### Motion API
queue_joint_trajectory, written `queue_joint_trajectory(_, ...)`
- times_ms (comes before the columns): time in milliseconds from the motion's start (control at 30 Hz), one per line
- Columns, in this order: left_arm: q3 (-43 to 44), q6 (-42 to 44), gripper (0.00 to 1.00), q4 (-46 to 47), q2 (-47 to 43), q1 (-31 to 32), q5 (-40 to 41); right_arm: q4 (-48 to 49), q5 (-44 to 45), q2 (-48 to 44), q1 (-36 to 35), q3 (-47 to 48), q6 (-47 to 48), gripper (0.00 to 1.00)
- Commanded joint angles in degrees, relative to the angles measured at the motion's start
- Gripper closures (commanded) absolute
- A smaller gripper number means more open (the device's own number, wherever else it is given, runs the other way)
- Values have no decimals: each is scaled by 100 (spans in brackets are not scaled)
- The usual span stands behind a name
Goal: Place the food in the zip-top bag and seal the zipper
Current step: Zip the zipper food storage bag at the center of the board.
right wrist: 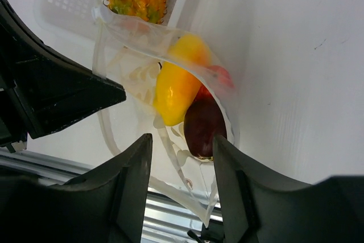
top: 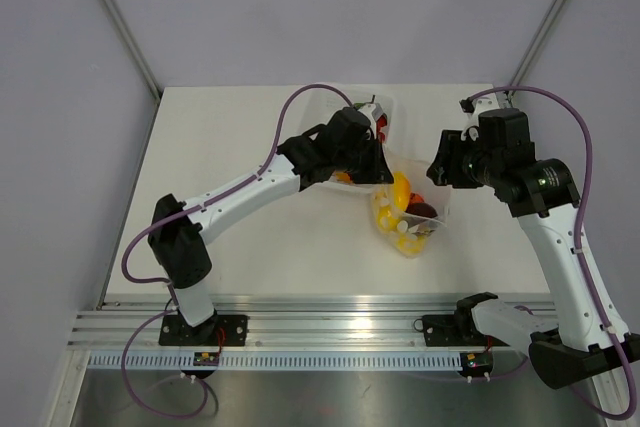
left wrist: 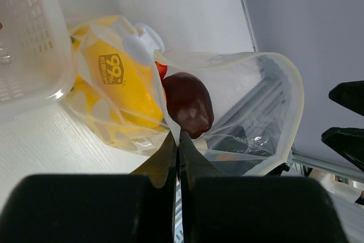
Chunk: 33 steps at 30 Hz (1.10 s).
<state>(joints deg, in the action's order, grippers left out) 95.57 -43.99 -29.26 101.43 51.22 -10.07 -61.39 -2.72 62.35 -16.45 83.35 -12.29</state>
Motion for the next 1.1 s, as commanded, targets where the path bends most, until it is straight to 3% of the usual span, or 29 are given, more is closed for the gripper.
queue_joint_trajectory(0, 208, -49, 100, -10, -123, -7, 145, -14, -88, 14, 27, 33, -45, 46)
queue_joint_trajectory(200, 234, -5, 100, -54, -106, -7, 145, -92, 78, -56, 10, -56, -71, 42)
queue_joint_trajectory(500, 357, 461, 100, 192, -97, -42, -636, -102, -35, 506, -60, 470, 157, 35)
queue_joint_trajectory(567, 348, 558, 86, 280, -123, -94, -899, -93, -27, 717, -165, 594, 218, 34)
queue_joint_trajectory(667, 191, 646, 53, 568, -237, -200, -1189, 91, -193, 919, -254, 674, 236, 34)
queue_joint_trajectory(733, -213, 637, 45, 937, -395, -296, -1462, 267, -246, 1007, -376, 656, 184, 34)
queue_joint_trajectory(800, -564, 550, 45, 1658, -457, -481, -1963, 381, -290, 1060, -499, 665, 148, 34)
queue_joint_trajectory(900, -969, 234, 52, 2256, -405, -761, -2516, 408, -264, 1139, -692, 674, 131, 34)
queue_joint_trajectory(1067, -1435, -22, 53, 2758, -702, -1000, -2703, 443, -159, 1069, -816, 560, 175, 29)
